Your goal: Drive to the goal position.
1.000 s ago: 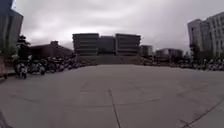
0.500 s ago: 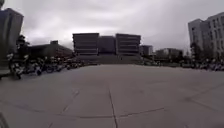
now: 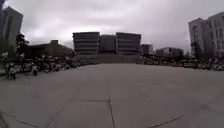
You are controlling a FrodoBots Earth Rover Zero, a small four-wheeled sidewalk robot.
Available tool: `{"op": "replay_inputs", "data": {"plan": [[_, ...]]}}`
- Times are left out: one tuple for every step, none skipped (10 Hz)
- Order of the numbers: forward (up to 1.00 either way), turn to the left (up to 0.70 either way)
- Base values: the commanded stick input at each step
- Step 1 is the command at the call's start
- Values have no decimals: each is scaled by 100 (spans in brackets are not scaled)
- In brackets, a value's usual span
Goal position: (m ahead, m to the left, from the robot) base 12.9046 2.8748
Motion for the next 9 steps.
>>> {"op": "replay_inputs", "data": {"plan": [[70,0],[70,0],[70,0],[70,0],[70,0],[70,0],[70,0],[70,0],[70,0]]}}
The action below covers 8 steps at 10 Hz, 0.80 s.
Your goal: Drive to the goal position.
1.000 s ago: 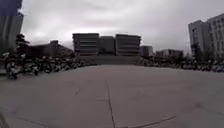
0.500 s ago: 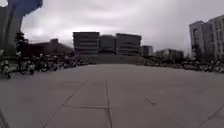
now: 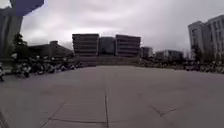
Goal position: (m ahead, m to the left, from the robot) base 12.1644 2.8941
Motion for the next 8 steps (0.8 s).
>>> {"op": "replay_inputs", "data": {"plan": [[70,0],[70,0],[70,0],[70,0],[70,0],[70,0],[70,0],[70,0]]}}
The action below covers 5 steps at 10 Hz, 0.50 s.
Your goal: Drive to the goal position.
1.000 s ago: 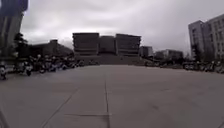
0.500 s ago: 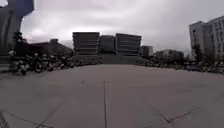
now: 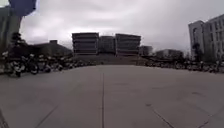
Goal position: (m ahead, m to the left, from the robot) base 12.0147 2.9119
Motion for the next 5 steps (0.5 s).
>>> {"op": "replay_inputs", "data": {"plan": [[70,0],[70,0],[70,0],[70,1],[70,3]]}}
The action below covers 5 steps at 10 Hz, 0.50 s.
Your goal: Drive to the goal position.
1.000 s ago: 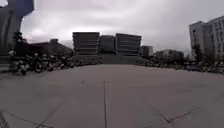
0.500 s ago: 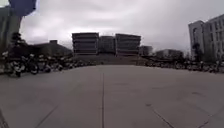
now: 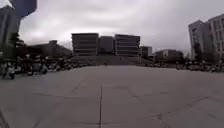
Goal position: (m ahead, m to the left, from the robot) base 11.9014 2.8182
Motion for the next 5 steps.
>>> {"op": "replay_inputs", "data": {"plan": [[70,12],[70,12],[70,7],[70,0],[70,0]]}}
